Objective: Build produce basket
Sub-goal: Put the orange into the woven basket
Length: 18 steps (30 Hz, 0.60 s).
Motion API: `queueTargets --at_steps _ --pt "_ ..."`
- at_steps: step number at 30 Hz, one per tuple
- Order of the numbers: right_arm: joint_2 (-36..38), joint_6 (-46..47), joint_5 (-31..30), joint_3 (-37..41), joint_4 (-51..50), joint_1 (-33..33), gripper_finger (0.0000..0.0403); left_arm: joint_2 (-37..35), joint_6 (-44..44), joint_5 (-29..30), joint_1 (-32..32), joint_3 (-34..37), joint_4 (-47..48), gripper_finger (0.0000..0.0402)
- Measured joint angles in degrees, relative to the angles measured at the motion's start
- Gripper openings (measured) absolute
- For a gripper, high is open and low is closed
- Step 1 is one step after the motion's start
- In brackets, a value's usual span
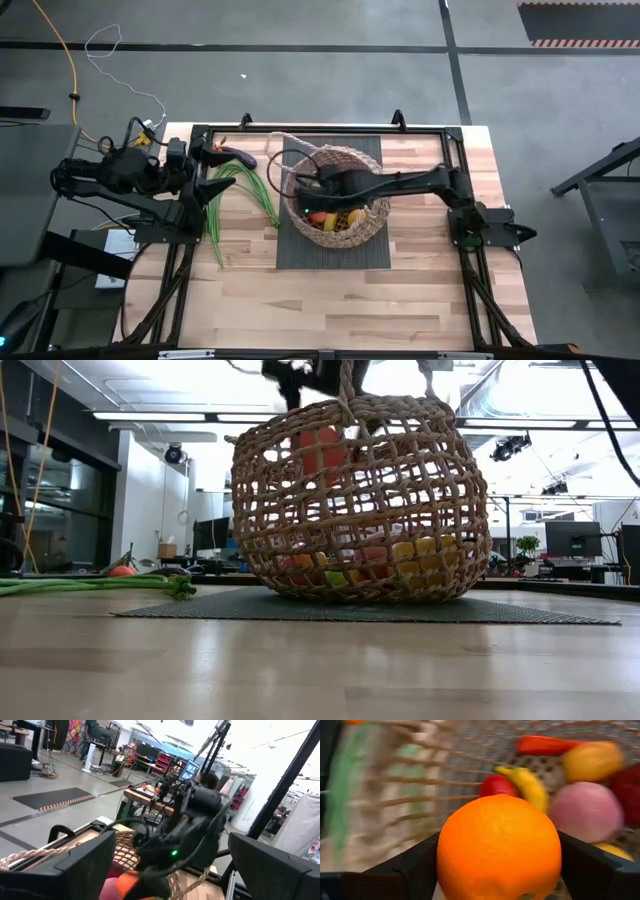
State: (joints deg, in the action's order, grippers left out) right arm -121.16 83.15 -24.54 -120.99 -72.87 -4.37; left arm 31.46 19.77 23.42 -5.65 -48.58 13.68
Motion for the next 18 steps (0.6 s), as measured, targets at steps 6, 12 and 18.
queueTargets --at_steps 6,12,18 --pt "-4.47 0.34 2.8 0.09 -2.62 2.23 0.0324 0.0 0.02 0.3 0.0 0.0 -0.14 0.0374" --pt "-7.66 -2.11 7.17 0.06 -5.03 3.3 0.0325 0.0 0.02 1.68 0.0 0.0 -0.2 0.0374" --pt "-8.97 -4.08 7.17 0.04 -4.62 3.81 0.0325 0.0 0.06 1.68 0.0 0.0 -0.2 0.0374"
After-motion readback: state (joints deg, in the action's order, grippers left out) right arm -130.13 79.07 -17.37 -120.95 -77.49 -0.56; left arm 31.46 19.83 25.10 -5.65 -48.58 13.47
